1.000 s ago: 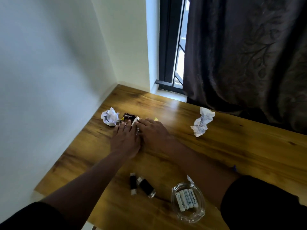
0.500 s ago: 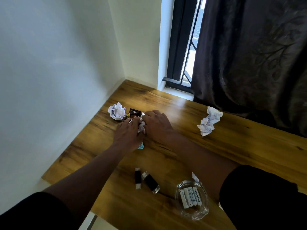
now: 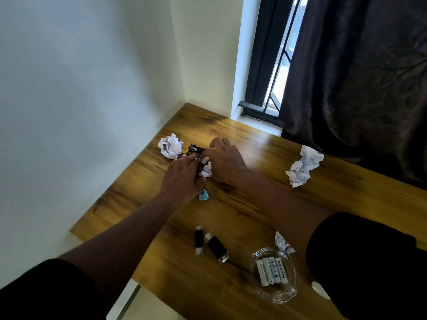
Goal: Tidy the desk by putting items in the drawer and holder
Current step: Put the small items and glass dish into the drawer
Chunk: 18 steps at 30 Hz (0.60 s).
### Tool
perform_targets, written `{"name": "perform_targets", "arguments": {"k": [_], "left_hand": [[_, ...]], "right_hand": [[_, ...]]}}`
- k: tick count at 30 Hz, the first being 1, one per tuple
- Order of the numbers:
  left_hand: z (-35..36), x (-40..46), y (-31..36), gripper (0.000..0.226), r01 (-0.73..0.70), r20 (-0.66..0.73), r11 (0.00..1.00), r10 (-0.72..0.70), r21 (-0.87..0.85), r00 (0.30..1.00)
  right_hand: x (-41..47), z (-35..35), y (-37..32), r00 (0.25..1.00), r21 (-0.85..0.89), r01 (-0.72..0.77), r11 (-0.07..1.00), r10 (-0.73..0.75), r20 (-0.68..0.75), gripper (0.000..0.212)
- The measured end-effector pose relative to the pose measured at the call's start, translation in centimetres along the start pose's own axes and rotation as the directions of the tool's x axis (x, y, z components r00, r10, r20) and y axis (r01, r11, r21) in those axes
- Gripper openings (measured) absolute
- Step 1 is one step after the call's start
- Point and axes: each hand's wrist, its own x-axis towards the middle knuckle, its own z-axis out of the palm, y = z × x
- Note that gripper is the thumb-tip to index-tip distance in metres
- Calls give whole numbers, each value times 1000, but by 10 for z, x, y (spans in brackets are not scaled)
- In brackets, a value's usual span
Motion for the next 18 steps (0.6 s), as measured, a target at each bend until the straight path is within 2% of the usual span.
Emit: {"name": "perform_targets", "arguments": {"k": [4, 12, 16, 18], "left_hand": [[-3, -7, -4, 52, -61, -50, 998, 63, 30, 997], [-7, -13, -8, 43, -48, -83, 998, 51, 44, 995], [-10, -14, -2, 47, -34, -86, 999, 35, 14, 996], [-11, -17, 3, 51, -74, -95, 997, 72, -21, 993]], "right_hand": [[4, -3, 1, 998, -18, 16, 1000, -15, 54, 32], [1, -8, 8, 1000, 18, -15, 1000, 15, -8, 21], [-6, -17, 11, 994, 171, -65, 983, 79, -74, 12], [-14, -26, 10, 982, 277, -139, 951, 168, -84, 7]]}}
